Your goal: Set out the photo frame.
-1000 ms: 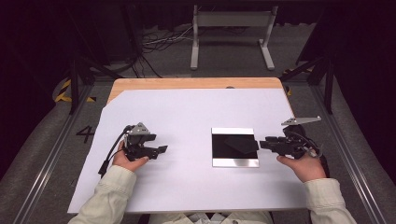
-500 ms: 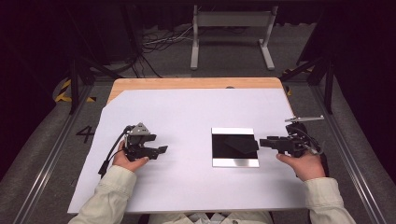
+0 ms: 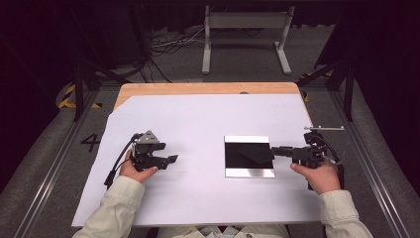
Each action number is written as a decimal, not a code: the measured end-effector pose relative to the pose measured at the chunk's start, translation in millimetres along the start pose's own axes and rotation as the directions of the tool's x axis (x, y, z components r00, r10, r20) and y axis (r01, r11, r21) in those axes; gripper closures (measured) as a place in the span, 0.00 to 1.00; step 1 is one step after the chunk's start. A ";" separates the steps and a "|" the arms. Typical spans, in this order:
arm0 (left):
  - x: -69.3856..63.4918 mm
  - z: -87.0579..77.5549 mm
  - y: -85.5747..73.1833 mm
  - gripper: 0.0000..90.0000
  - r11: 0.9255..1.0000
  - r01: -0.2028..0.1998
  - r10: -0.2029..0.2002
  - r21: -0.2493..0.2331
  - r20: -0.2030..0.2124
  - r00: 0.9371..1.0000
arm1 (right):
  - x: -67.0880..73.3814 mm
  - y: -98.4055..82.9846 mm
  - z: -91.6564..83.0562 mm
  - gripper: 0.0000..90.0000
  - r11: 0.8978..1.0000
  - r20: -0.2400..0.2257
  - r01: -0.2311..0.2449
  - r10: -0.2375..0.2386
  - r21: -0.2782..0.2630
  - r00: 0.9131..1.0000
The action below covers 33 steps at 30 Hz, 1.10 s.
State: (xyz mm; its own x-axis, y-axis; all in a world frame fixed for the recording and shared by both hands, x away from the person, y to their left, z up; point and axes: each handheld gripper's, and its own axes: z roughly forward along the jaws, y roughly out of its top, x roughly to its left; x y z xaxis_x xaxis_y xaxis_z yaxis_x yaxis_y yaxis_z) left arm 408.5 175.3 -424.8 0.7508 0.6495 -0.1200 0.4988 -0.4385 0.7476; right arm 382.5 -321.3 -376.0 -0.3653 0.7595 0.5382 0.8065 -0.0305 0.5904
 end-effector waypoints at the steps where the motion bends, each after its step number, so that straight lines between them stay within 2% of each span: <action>1: -0.1 -0.1 0.0 0.33 1.000 0.000 0.000 0.000 0.000 1.000 | -0.2 -0.5 1.0 0.49 1.000 -0.003 -0.003 0.003 0.000 1.000; 4: -0.2 -0.2 0.1 0.33 1.000 0.000 0.000 -0.001 0.000 1.000 | -1.1 -1.7 3.4 0.48 0.999 -0.030 -0.035 0.035 -0.003 0.999; 15: -0.7 0.2 0.1 0.33 1.000 -0.005 0.005 0.005 -0.004 1.000 | -6.5 -7.8 12.9 0.47 0.995 -0.089 -0.104 0.103 -0.003 0.991; 22: -1.5 1.1 -0.1 0.33 1.000 -0.004 0.004 0.006 -0.007 1.000 | -5.5 -10.2 19.6 0.46 0.993 -0.095 -0.118 0.118 0.012 0.988; 30: -1.8 1.6 -0.3 0.33 1.000 -0.005 0.005 0.010 -0.010 1.000 | -3.1 -11.6 25.5 0.45 0.993 -0.097 -0.111 0.113 0.028 0.989; 33: -1.0 1.9 -0.3 0.33 1.000 -0.015 0.016 0.013 -0.014 1.000 | -2.1 -11.7 28.4 0.45 0.992 -0.100 -0.121 0.124 0.034 0.987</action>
State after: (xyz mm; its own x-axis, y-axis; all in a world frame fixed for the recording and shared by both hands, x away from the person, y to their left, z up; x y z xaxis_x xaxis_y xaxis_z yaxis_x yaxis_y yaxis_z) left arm 408.4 173.6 -426.1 0.7525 0.6510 -0.0995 0.4929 -0.4566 0.7406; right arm 387.0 -304.0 -401.1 -0.3070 0.6812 0.6646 0.8603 -0.0999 0.4999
